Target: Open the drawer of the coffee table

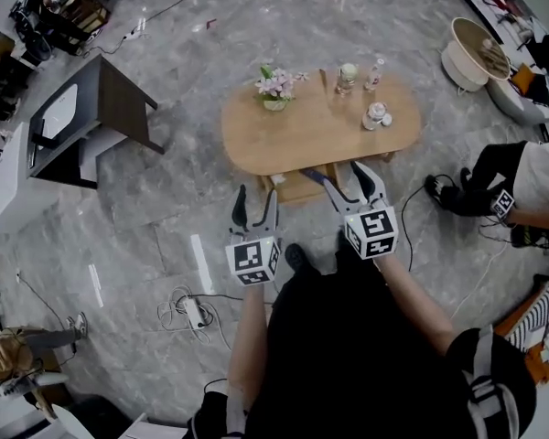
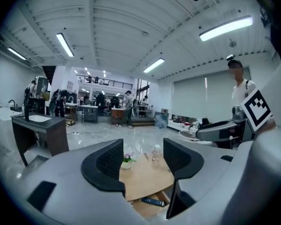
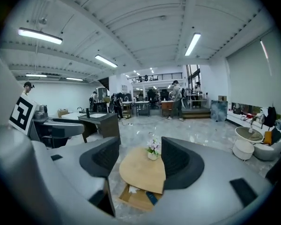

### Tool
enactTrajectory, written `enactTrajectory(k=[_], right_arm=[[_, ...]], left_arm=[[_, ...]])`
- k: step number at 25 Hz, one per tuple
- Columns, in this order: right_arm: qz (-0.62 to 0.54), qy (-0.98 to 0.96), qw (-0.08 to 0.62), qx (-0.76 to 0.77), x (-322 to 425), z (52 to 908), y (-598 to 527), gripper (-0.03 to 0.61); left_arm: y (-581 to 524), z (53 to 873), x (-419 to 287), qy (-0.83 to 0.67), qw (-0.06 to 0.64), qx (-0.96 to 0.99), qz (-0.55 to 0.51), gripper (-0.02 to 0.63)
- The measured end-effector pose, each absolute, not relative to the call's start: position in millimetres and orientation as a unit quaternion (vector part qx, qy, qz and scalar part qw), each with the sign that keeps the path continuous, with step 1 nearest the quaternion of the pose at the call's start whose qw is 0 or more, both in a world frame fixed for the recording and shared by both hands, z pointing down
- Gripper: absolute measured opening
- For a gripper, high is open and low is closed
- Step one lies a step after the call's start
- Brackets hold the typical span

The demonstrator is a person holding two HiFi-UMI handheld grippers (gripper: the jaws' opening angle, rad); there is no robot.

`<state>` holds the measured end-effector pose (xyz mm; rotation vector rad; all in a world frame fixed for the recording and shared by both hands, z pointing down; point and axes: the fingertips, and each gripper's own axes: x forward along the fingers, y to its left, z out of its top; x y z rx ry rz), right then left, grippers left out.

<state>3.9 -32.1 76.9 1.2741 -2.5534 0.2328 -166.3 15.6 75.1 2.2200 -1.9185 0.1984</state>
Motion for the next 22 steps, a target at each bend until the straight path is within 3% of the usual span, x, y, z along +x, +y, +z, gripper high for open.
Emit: enactTrajectory(k=[6,9,16,22], right_arm=[[0.046,-0.887,0.108,0.446,-9.6,37.4,-13.5,0.271],[0.039,-0.888,0.1,0.447,-13.0,26.3,0.5,0.174],[0.027,-0.9,0.077,0.429,-23.8,2.6,21.6,0.037],[0.037,-0.921,0.044,0.384,-29.2,-23.2,28.0,0.014]], left_arm=[[34.6,30.2,-170.0,-0.633,0.073,0.77,0.039,0.161],[44.5,11.1,-170.7,-0.626,0.057,0.777,0.027,0.118],[57.3,-21.3,-180.9,-0.62,0.033,0.784,0.003,0.056],[60.9,-31.2,-186.6,-0.612,0.033,0.79,-0.003,0.014]])
